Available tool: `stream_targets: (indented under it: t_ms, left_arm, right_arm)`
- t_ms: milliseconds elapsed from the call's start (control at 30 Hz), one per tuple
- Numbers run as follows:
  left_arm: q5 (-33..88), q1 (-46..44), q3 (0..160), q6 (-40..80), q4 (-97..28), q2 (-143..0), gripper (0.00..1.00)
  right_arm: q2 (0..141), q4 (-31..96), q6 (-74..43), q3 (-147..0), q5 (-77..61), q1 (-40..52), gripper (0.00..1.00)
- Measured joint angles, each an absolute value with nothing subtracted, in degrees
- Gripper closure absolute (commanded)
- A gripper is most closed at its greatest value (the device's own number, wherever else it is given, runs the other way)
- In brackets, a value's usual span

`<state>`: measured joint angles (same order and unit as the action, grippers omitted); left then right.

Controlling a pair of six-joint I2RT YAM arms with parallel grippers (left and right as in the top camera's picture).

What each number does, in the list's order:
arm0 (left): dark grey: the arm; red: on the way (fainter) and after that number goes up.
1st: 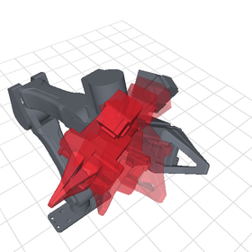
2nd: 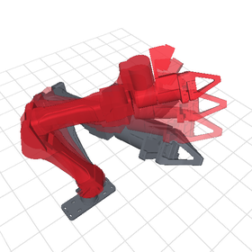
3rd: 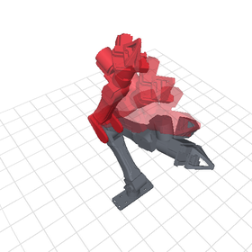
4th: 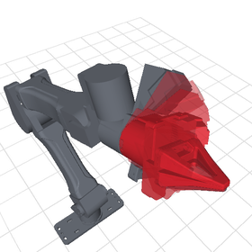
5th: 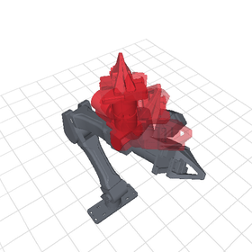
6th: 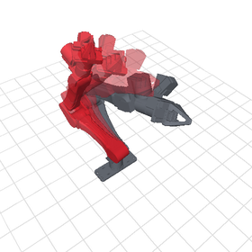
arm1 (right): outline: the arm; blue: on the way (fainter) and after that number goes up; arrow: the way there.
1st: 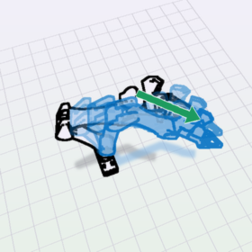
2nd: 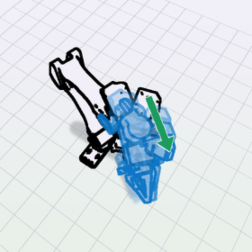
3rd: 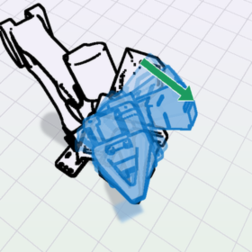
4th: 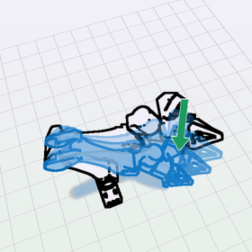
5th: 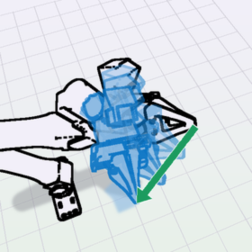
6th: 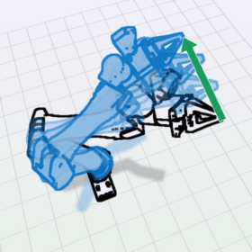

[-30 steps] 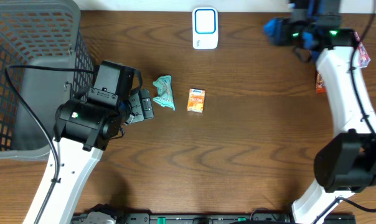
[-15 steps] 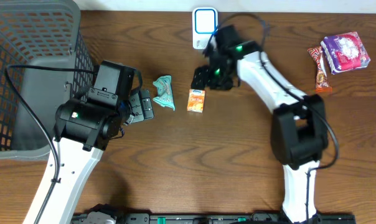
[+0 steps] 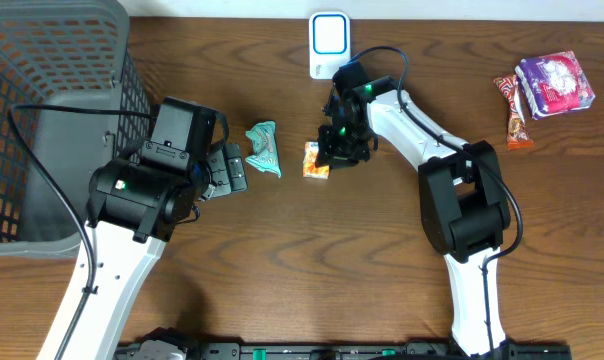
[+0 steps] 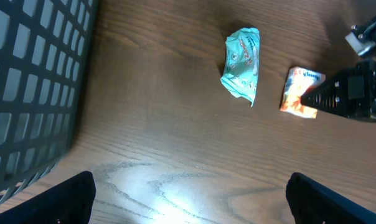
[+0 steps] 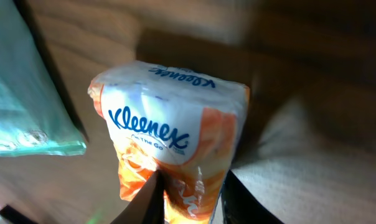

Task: Scan the item barcode
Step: 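Move the right gripper to the small orange box and grasp it, then hold the orange box up in front of the scanner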

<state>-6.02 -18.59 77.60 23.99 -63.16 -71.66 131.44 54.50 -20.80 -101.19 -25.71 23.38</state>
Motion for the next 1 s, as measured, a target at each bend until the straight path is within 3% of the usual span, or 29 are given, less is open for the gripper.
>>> stream_targets:
  t_ms: [100, 367, 600, 700, 867, 1000]
  left_arm:
    - [-6.02, -18.59, 77.6, 23.99, -63.16, -71.64, 0.02]
    - [-6.02, -18.59, 77.6, 23.99, -63.16, -71.64, 0.02]
    - [-6.02, -18.59, 77.6, 23.99, -63.16, -71.64, 0.02]
    - [-6.02, -18.59, 77.6, 23.99, -63.16, -71.64, 0.02]
    - [-6.02, -18.59, 77.6, 23.99, -63.13, -71.66, 0.02]
    - [-6.02, -18.59, 77.6, 23.99, -63.16, -71.68, 0.02]
  right_arm:
    - [131.44, 52.53, -20.93, -101.19, -25.74, 23.38, 0.99]
    - [131.44, 52.07, -17.96, -101.19, -29.34, 22.5, 0.99]
    - [131.44, 53.39, -4.08, -102.28, -53.41, 14.87, 0.99]
    - [131.41, 60.14, 4.16, -103.02, -63.83, 8.8, 0.99]
    - [131.41, 70.13, 16.71, -103.09, -69.1, 3.38, 0.99]
    - [131.41, 69.12, 19.46, -103.09, -66.19, 3.75, 0.99]
